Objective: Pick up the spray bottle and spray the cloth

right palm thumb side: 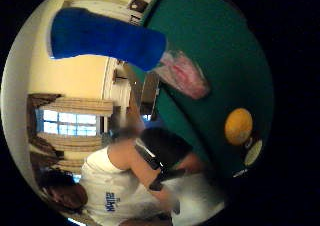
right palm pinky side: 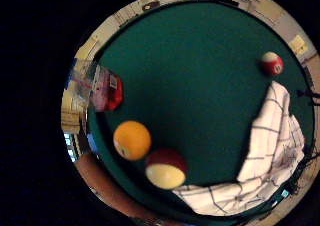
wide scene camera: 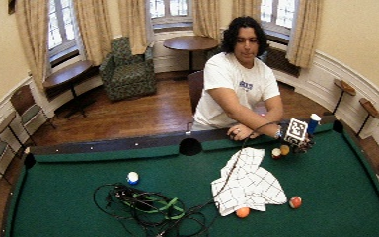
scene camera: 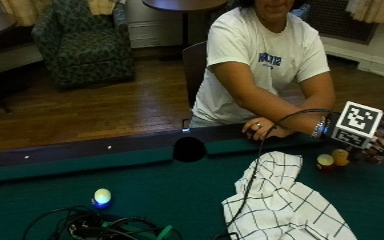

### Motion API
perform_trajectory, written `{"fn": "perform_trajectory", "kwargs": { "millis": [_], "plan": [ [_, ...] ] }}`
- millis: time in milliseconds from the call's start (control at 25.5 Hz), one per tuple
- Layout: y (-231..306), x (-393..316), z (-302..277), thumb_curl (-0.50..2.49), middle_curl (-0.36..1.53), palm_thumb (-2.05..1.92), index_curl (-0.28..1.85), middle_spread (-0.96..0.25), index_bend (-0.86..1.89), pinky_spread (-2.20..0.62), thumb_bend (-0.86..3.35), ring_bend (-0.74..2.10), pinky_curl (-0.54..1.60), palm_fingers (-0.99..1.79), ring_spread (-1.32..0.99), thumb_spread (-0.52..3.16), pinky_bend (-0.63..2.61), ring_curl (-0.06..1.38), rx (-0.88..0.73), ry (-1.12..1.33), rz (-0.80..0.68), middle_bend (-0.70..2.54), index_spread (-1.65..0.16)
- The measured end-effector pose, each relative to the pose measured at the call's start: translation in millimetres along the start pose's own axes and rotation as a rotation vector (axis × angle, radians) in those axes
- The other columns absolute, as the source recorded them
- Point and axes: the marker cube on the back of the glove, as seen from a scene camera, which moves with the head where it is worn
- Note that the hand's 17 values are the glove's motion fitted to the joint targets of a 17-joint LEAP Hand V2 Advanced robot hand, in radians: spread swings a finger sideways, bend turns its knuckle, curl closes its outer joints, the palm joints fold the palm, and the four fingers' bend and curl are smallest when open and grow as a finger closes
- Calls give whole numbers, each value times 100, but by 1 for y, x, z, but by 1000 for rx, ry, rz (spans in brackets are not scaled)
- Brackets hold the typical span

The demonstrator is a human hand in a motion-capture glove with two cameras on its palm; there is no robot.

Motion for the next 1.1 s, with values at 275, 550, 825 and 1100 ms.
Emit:
{"fn": "perform_trajectory", "kwargs": {
  "millis": [275, 550, 825, 1100],
  "plan": [
    [66, 47, -60, 41, 36, 31, 30, -19, 13, 21, -5, 34, 34, 15, -17, 88, 32, 31, -15, 196, 47, 19, -45],
    [134, 92, -119, 38, 36, 28, 29, -18, 13, 21, -5, 34, 34, 17, -16, 88, 31, 31, -35, 340, 120, 20, -45],
    [179, 112, -176, 37, 36, 25, 27, -17, 14, 22, -4, 33, 34, 18, -15, 86, 30, 31, -23, 413, 186, 20, -46],
    [201, 135, -231, 36, 36, 24, 26, -16, 13, 22, -4, 33, 34, 19, -15, 85, 30, 31, 8, 458, 303, 21, -46]
  ]
}}
